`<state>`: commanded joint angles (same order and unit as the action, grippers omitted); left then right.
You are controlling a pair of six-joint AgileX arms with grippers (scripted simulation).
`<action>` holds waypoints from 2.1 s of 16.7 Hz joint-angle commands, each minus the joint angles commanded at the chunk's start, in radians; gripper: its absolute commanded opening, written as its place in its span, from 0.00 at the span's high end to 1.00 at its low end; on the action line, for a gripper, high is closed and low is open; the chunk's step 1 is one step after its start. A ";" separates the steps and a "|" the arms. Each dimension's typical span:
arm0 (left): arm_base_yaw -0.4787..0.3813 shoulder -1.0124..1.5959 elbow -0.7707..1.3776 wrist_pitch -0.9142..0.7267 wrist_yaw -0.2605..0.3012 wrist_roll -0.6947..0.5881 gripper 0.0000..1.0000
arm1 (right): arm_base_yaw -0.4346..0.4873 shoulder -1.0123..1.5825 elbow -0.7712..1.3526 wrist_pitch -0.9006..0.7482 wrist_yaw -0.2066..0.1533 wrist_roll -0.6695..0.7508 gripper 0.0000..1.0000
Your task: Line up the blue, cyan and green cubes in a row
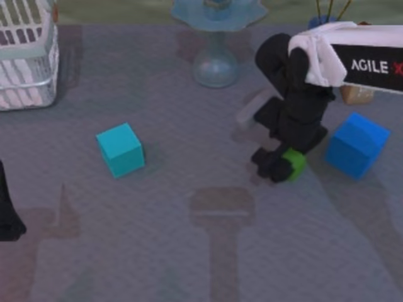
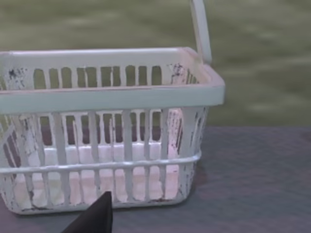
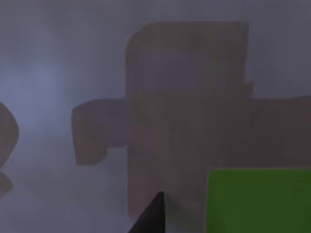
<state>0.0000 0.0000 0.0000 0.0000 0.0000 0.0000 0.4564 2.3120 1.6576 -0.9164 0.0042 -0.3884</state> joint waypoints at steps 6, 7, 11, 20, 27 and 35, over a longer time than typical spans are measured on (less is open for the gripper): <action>0.000 0.000 0.000 0.000 0.000 0.000 0.00 | 0.000 0.000 0.000 0.000 0.000 0.000 1.00; 0.000 0.000 0.000 0.000 0.000 0.000 0.00 | 0.000 0.000 0.000 0.000 0.000 0.000 1.00; 0.000 0.000 0.000 0.000 0.000 0.000 0.00 | -0.001 -0.038 0.009 -0.016 -0.012 0.010 1.00; 0.000 0.000 0.000 0.000 0.000 0.000 0.00 | 0.008 -0.108 0.173 -0.252 -0.013 0.008 1.00; 0.000 0.000 0.000 0.000 0.000 0.000 0.00 | 0.028 -0.143 0.134 -0.242 -0.014 -0.027 1.00; 0.000 0.000 0.000 0.000 0.000 0.000 0.00 | 0.237 -0.453 -0.268 -0.175 -0.023 -0.338 1.00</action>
<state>0.0000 0.0000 0.0000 0.0000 0.0000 0.0000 0.6936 1.8588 1.3900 -1.0919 -0.0190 -0.7266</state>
